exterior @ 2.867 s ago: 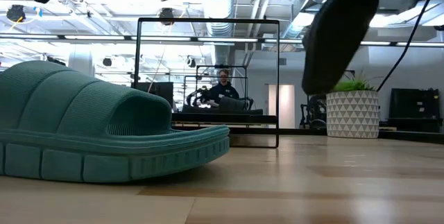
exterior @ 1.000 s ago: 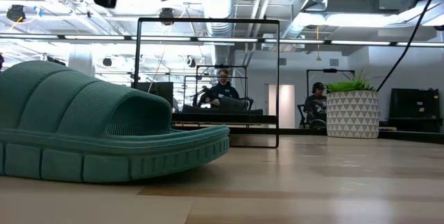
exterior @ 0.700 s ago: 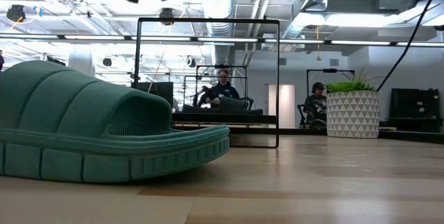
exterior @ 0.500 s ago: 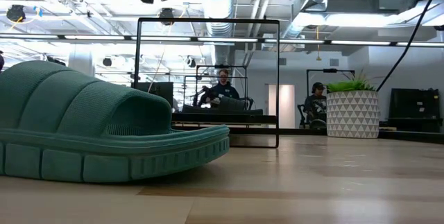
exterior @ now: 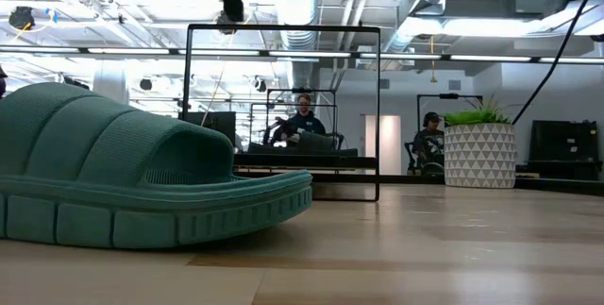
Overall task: Pick and place slides into the shelf
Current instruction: Put the black slides on the shelf
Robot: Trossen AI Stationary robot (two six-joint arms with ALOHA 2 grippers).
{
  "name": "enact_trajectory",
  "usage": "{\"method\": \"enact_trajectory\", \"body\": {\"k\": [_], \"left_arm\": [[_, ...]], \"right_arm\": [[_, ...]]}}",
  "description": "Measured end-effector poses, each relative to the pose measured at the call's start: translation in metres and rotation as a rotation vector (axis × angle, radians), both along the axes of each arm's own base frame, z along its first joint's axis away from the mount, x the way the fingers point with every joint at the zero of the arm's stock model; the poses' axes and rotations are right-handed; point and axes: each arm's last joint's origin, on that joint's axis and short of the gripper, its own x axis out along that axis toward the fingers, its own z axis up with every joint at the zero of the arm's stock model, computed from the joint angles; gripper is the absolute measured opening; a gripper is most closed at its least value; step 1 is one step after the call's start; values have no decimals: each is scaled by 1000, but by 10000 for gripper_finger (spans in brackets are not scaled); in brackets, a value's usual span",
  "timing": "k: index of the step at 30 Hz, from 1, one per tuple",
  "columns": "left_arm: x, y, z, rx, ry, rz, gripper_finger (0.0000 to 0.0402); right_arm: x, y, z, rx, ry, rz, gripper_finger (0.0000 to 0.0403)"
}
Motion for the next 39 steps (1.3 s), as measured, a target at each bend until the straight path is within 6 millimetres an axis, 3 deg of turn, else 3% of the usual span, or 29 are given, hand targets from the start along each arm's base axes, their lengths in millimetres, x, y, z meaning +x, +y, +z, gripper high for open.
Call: {"method": "enact_trajectory", "body": {"k": [10,28,39], "left_arm": [[16,5,-8,-8,-60,-35,201],[15,11,-6,4,-77,-17,201],[15,12,-7,7,-74,5,201]], "right_arm": [[0,0,0,6,-5,-2,0],[2,-1,1,28,-10,16,0],[24,-5,-2,1,25,44,0]]}}
